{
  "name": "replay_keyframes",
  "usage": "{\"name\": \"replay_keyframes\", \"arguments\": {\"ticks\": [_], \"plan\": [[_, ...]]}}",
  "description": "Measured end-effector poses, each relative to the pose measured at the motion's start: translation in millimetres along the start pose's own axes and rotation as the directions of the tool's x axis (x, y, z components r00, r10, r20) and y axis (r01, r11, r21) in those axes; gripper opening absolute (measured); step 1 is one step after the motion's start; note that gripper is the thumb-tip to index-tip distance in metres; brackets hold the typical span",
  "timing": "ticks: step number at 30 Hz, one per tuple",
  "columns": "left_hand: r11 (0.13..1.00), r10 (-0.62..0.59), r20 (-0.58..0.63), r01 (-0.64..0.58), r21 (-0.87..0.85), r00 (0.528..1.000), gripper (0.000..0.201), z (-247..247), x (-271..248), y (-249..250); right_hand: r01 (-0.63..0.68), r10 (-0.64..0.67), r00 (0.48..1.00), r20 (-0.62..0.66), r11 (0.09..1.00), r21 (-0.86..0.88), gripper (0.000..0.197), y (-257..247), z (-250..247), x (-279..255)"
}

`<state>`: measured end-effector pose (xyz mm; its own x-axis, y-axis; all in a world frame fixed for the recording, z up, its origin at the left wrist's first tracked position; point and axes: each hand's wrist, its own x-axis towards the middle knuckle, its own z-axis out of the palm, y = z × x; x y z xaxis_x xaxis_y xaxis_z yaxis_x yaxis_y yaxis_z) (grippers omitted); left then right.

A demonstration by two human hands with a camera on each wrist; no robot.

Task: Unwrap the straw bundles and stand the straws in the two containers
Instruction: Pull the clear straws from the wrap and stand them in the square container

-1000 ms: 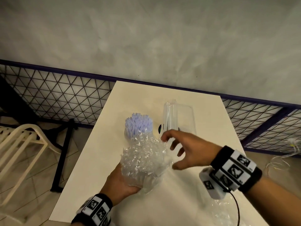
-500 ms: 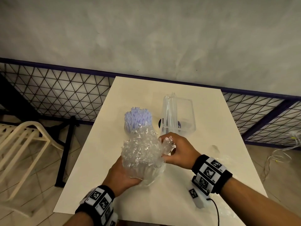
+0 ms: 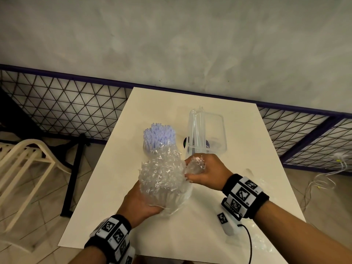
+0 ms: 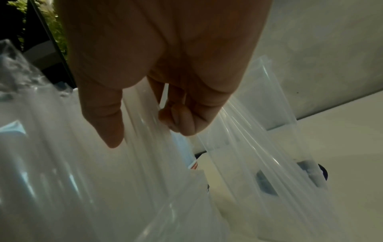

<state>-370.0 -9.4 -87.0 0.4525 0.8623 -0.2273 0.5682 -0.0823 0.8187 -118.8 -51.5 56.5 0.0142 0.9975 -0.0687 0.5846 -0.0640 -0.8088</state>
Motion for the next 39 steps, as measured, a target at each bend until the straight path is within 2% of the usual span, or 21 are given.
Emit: {"name": "replay_keyframes", "arguments": {"ticks": [5,10,18,22,26,31,36,39], "plan": [[0.998,-0.018,-0.03,0.016,-0.055,0.999,0.086,0.6,-0.9,4.3,0.04,-0.041,0.999,-0.016,0.999,-0.017,0.026,-8.8,-8.2,-1.6],[0.995,-0.002,-0.035,-0.002,-0.095,0.999,0.086,0.0,-2.1,9.4,0.068,-0.065,0.996,-0.065,0.997,0.048,0.027,-18.1,-18.7,2.1],[0.996,0.013,-0.007,-0.013,-0.089,1.0,0.086,-3.4,-3.9,11.7,0.104,-0.109,0.988,0.109,0.993,0.048,0.026,-39.1,-33.8,10.4],[0.996,0.025,0.008,-0.024,-0.088,1.0,0.09,-3.8,-5.4,13.3,0.103,-0.11,0.988,0.109,0.992,0.073,0.018,-47.9,-39.3,14.9],[0.994,0.028,0.015,-0.026,-0.104,0.999,0.097,-6.3,-7.3,18.0,0.161,-0.164,0.986,0.028,0.985,0.066,0.017,-68.7,-54.3,19.4],[0.976,0.008,0.041,0.001,-0.22,0.999,0.09,-7.6,-10.0,21.7,0.168,-0.153,0.978,-0.142,0.98,0.105,0.018,-108.9,-97.6,32.7],[0.963,-0.01,0.044,0.021,-0.269,0.999,0.095,-9.6,-11.0,24.9,0.167,-0.115,0.911,-0.396,0.981,0.101,0.012,-135.8,-148.9,51.5],[0.97,0.0,0.039,0.009,-0.244,0.999,0.093,-9.9,-10.7,23.5,0.111,-0.065,0.884,-0.464,0.991,0.072,0.022,-124.9,-162.7,72.7]]}}
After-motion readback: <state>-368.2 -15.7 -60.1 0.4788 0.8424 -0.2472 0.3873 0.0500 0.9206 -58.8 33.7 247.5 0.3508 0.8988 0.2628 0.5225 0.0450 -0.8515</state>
